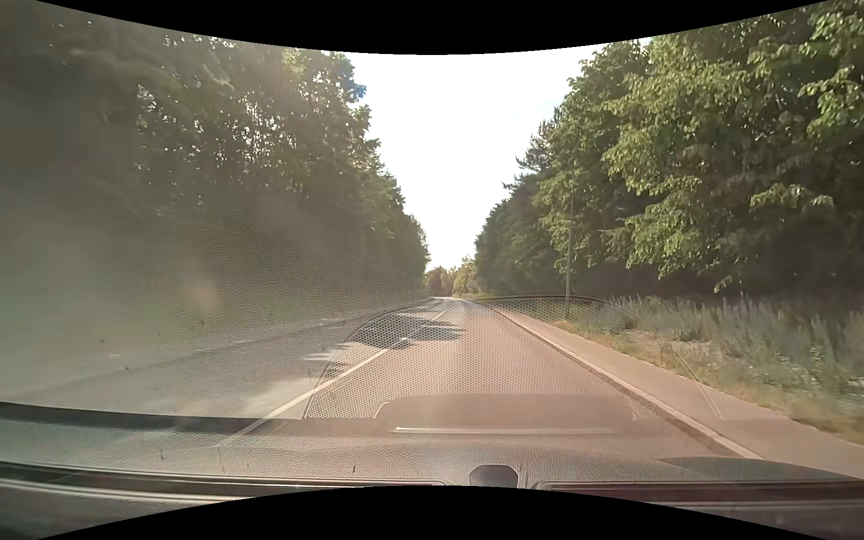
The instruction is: Follow the waypoints while adhering to traffic rules and regulations
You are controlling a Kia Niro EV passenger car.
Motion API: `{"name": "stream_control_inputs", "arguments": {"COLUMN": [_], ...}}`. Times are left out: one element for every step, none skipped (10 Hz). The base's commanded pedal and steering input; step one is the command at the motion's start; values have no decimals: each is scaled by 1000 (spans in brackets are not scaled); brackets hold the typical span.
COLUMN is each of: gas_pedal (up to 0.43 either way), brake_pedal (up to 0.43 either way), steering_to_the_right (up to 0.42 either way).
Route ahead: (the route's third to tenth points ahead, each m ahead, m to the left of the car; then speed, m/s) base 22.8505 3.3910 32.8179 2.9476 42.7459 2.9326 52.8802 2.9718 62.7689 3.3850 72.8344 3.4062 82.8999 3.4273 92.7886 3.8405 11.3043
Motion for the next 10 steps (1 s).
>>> {"name": "stream_control_inputs", "arguments": {"gas_pedal": [358,370,378,378,378,378,378,378,378,378], "brake_pedal": [6,6,6,6,6,6,6,6,6,6], "steering_to_the_right": [33,19,12,7,6,5,5,5,4,-3]}}
